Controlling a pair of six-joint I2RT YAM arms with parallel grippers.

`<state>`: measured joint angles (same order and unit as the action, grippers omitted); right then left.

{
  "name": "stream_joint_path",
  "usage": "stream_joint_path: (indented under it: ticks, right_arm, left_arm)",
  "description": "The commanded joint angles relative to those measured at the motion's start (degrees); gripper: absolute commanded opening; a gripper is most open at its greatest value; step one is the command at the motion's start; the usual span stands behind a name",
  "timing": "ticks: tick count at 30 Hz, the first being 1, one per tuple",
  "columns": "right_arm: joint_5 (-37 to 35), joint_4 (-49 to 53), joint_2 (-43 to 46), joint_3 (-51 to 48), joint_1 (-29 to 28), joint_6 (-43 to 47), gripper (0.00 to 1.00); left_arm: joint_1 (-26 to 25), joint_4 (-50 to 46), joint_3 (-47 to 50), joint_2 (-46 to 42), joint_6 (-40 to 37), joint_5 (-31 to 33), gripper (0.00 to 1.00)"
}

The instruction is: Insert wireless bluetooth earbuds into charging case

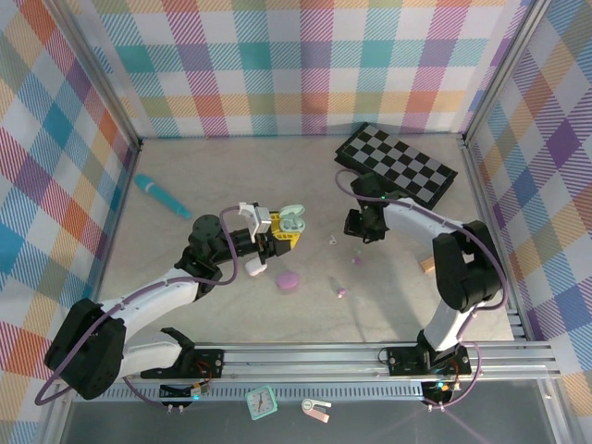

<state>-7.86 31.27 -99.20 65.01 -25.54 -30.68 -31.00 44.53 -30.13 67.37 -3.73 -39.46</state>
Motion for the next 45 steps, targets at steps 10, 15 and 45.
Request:
stream_joint_path:
  ticks: [10, 15, 45]
  right_arm:
    - [-9.3, 9.4, -6.7, 4.9, -5.4, 1.6, 0.39]
    - [-9.1, 9.1, -7.2, 4.8, -5.5, 1.5, 0.34]
    - [-5.9, 7.9, -1.1, 3.7, -5.5, 1.1, 0.17]
  left_arm:
    - [3.7, 0.5, 1.0, -3.2, -1.3, 2.3, 0.34]
    - [3.7, 0.6, 1.0, -3.1, -1.2, 1.8, 0.34]
    - [3.4, 1.4, 1.4, -2.8, -1.4, 0.6, 0.34]
